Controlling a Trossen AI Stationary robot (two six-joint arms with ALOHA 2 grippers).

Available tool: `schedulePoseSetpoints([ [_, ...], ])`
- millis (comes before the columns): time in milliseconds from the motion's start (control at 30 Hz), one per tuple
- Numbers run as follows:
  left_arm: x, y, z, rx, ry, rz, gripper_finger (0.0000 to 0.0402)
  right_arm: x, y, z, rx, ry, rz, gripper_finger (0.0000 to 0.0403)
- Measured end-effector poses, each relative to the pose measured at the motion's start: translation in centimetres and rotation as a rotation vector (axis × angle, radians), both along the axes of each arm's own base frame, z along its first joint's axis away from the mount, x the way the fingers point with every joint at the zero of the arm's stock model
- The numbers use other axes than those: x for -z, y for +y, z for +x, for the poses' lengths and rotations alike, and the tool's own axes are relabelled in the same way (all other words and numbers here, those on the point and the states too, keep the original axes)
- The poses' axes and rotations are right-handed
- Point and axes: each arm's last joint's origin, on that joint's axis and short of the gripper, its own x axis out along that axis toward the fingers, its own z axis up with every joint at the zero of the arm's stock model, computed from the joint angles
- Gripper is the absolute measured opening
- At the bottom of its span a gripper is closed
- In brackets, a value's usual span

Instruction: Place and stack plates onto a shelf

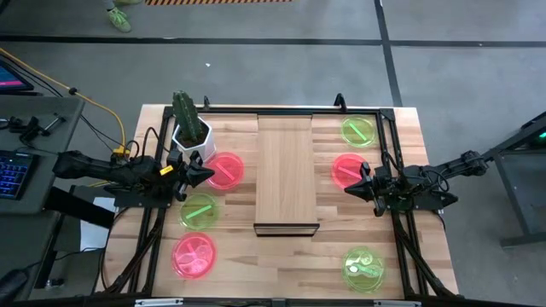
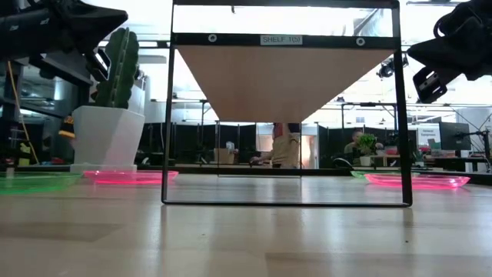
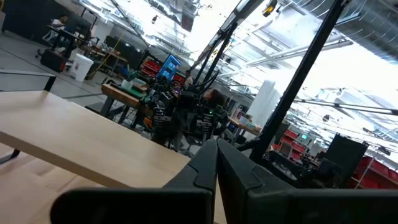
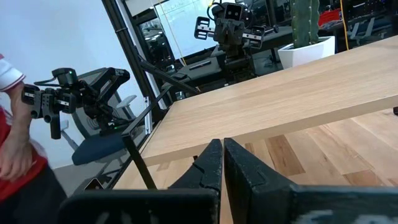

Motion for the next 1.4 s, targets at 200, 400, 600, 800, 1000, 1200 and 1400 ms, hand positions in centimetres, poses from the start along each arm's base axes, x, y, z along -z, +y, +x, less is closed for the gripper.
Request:
schedulePoseSetpoints([
  [200,0.0,0.0,0.0,0.001,0.0,0.0,0.0003,0.0,0.0,0.0,0.0,0.0,0.0,0.0],
  [400,0.0,0.0,0.0,0.0,0.0,0.0,0.0003,0.0,0.0,0.0,0.0,0.0,0.0,0.0],
  [600,0.0,0.0,0.0,0.0,0.0,0.0,0.0003,0.0,0.0,0.0,0.0,0.0,0.0,0.0],
  [800,0.0,0.0,0.0,0.0,0.001,0.0,0.0003,-0.2,-0.1,0.0,0.041,-0.024,-0.011,0.0],
  [1000,0.0,0.0,0.0,0.0,0.0,0.0,0.0003,-3.5,-1.2,-0.8,0.266,-0.347,0.426,0.0],
  [1200,0.0,0.0,0.0,0.0,0.0,0.0,0.0003,-5.2,-2.3,-2.1,0.491,-0.571,0.703,0.0],
  [1400,0.0,0.0,0.0,0.0,0.0,0.0,0.0003,-9.5,-2.3,-1.4,0.602,-0.439,0.595,0.0026],
])
